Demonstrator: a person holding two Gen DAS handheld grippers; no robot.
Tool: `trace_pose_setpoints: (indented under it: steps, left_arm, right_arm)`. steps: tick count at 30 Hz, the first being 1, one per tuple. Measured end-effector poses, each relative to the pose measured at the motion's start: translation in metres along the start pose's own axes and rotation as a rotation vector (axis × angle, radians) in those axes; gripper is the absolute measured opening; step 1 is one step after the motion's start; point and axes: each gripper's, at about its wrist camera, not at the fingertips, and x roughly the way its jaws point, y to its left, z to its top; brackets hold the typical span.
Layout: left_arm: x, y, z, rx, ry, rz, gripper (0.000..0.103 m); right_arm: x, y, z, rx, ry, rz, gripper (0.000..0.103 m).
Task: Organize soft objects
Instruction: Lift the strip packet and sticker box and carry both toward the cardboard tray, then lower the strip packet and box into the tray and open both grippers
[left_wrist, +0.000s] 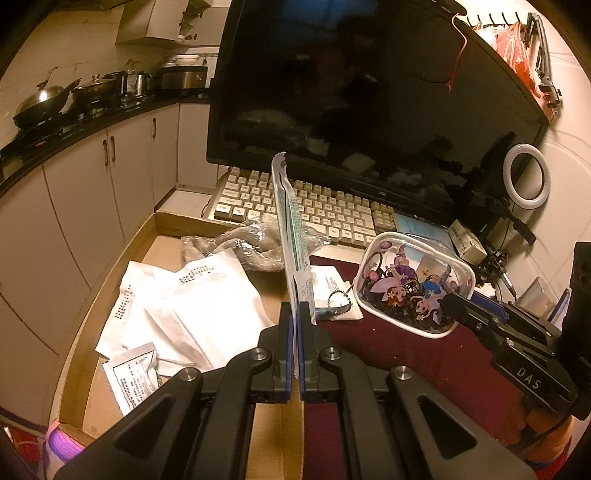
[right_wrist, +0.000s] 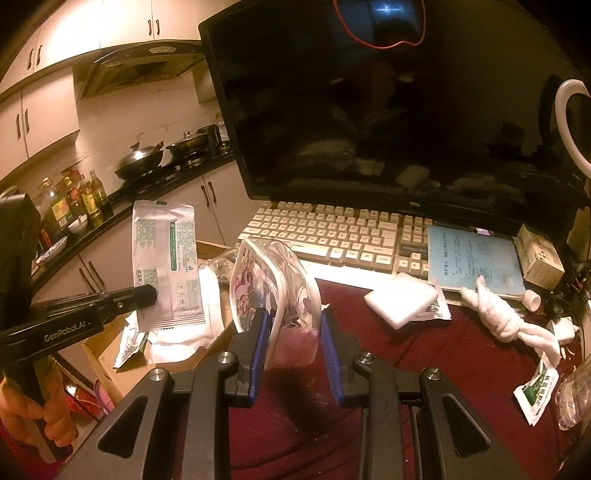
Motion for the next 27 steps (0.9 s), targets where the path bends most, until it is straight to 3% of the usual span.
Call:
trace_pose_setpoints:
  steps: [20,27]
  left_arm:
    - [0.005,0.034,0.007,-0.048,0.012,0.052,0.002]
    - [0.021,0.064,0.014,-0.085,0.065,0.091,0.002]
  right_arm:
    - [0.019,0.024,0.000,-0.023,0.027,0.046,0.030]
    - [0.027,0.040,-0.003,-0.037,0.044,0.086,0.030]
